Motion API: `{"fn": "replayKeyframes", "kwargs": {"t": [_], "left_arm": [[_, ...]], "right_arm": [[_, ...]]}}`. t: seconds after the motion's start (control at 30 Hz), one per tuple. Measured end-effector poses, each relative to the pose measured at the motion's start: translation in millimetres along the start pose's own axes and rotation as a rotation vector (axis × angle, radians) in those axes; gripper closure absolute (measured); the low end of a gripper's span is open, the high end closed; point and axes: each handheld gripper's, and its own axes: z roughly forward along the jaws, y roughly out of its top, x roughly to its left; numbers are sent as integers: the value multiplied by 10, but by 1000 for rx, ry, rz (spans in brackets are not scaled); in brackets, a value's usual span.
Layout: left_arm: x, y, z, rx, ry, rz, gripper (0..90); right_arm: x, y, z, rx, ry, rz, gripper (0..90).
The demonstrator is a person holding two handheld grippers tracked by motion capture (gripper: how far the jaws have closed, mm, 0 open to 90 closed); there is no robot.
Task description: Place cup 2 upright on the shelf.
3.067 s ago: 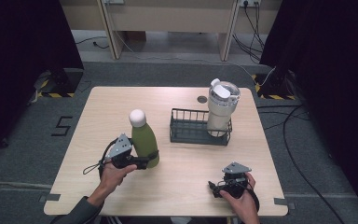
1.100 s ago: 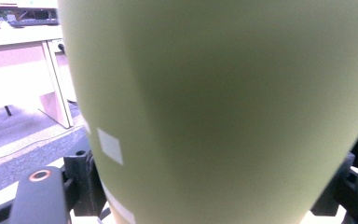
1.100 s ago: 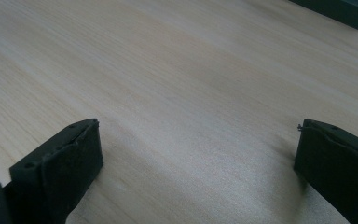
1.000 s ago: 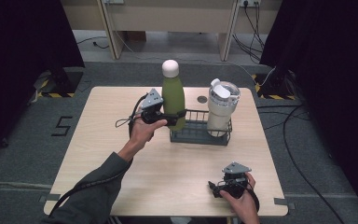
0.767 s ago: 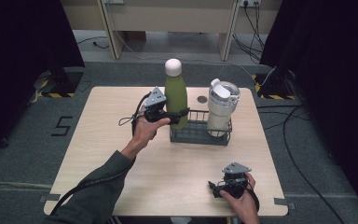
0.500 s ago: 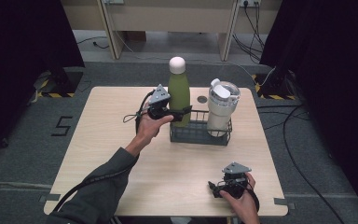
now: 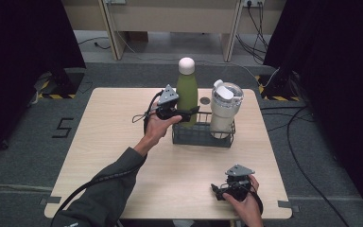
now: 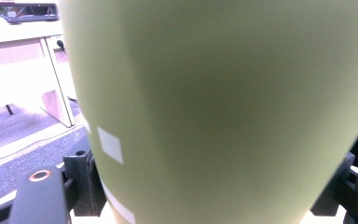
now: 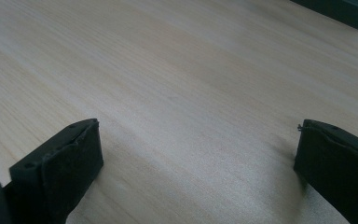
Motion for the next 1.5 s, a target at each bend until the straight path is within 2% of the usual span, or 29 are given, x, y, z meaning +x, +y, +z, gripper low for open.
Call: {"fn": "replayKeyframes", "kwargs": {"t": [0.53, 0.7, 0.87, 1.23, 1.4, 1.5], "left_arm": [[39, -118, 92, 10, 10, -13, 202], [40, -162, 114, 20, 14, -2, 202], [48, -220, 148, 28, 13, -13, 202], [65, -317, 187, 44, 22, -15, 202], [62, -362, 197, 57, 24, -4, 202], [57, -399, 216, 58, 20, -13, 202]], "right_arm": [[1, 0, 0, 0, 0, 0, 12], [1, 0, 0, 0, 0, -1, 12], [1, 0, 0, 0, 1, -1, 12], [1, 0, 0, 0, 1, -1, 12], [1, 0, 0, 0, 1, -2, 12], [1, 0, 0, 0, 1, -1, 12]]}}
